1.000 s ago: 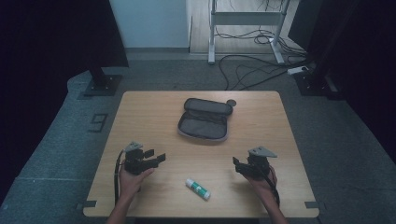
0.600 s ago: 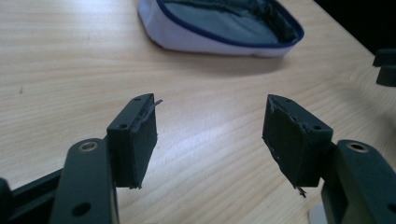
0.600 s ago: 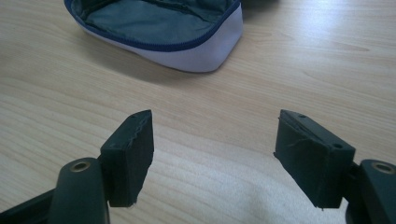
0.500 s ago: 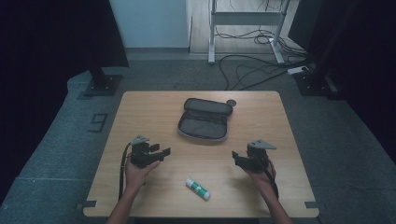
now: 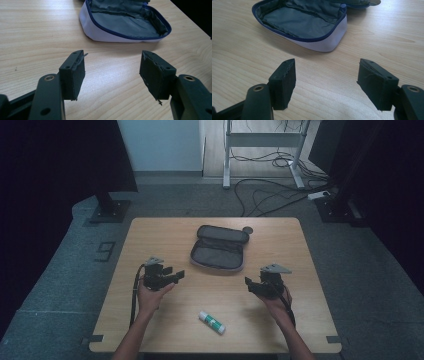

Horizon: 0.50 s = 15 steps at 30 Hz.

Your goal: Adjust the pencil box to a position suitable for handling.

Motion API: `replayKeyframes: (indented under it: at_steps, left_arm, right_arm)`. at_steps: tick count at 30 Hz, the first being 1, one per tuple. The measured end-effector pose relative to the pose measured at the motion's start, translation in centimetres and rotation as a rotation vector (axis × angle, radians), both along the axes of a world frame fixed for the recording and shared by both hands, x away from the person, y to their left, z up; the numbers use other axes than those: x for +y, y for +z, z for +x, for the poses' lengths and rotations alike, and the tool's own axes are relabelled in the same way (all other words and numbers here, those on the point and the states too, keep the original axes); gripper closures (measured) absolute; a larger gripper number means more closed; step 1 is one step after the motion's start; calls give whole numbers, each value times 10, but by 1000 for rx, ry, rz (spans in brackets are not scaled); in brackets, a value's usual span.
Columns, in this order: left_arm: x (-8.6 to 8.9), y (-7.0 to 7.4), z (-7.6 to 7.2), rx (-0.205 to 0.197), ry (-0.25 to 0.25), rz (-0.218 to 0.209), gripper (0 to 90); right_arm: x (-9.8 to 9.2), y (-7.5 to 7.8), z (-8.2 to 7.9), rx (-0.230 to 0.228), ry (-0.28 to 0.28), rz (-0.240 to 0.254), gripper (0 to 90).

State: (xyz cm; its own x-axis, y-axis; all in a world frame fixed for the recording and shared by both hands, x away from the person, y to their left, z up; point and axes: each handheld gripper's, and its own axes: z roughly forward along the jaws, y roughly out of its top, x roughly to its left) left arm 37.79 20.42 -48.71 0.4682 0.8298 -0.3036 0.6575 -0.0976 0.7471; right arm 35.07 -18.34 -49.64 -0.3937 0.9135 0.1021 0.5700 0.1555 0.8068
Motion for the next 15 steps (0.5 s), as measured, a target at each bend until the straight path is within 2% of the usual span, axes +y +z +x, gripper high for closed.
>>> replayKeyframes:
  at_steps: [9,15]
  left_arm:
    - [-4,1,8,-7,1,12,375]
    - [-9,0,15,2,0,11,378]
  right_arm:
    - [9,1,10,8,8,-7,308]
    - [15,0,16,19,9,-3,317]
